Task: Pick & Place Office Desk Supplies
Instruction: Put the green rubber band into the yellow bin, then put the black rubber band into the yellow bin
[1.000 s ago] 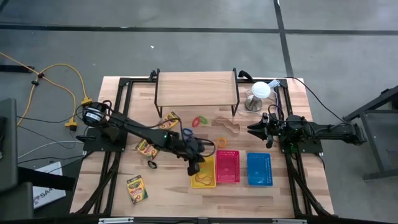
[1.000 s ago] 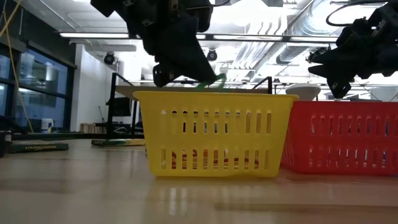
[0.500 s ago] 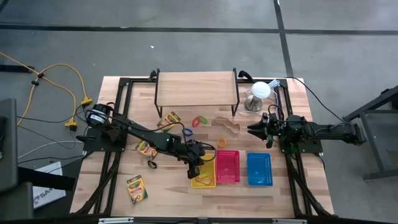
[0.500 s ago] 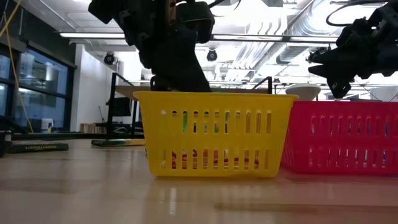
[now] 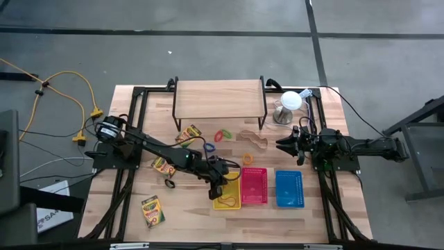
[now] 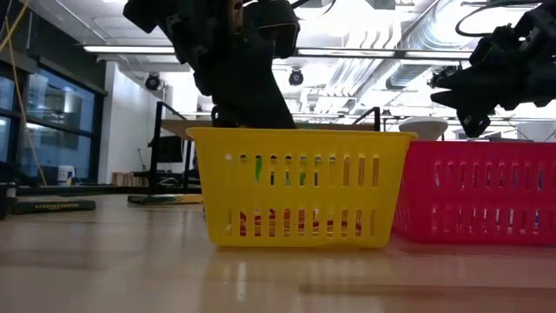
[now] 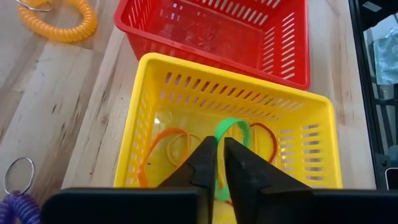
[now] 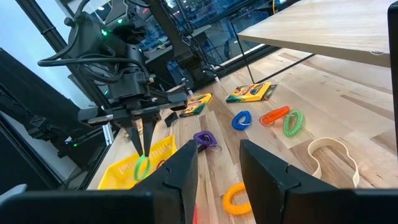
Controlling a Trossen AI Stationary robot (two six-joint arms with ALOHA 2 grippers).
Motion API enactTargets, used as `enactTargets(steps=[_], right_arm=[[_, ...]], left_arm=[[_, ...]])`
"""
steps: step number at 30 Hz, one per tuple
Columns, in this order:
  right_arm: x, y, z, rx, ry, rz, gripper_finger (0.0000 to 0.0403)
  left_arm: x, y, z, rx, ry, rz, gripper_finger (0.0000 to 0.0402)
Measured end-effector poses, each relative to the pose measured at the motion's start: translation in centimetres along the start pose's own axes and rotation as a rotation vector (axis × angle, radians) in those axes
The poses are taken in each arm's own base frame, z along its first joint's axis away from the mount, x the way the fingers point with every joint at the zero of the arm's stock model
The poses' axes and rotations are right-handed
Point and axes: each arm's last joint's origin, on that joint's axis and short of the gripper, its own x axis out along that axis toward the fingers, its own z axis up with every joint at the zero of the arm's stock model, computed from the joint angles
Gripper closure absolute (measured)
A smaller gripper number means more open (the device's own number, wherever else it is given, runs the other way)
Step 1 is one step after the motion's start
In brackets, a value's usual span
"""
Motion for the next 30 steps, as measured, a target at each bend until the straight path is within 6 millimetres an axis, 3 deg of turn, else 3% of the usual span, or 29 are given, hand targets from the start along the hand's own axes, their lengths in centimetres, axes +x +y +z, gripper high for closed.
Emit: enactTargets(steps=[6,30], right_arm=[[0.00,0.00,0.01,0.000,0.000,0.000,0.0296],[0.00,0.00,0.00,0.000,0.000,0.000,0.0296]], left_arm=[[0.00,0.00,-0.01,0.000,0.000,0.000,0.0339],[0.01,0.03,-0.06,0.000,0.007,-0.002,0.0336]])
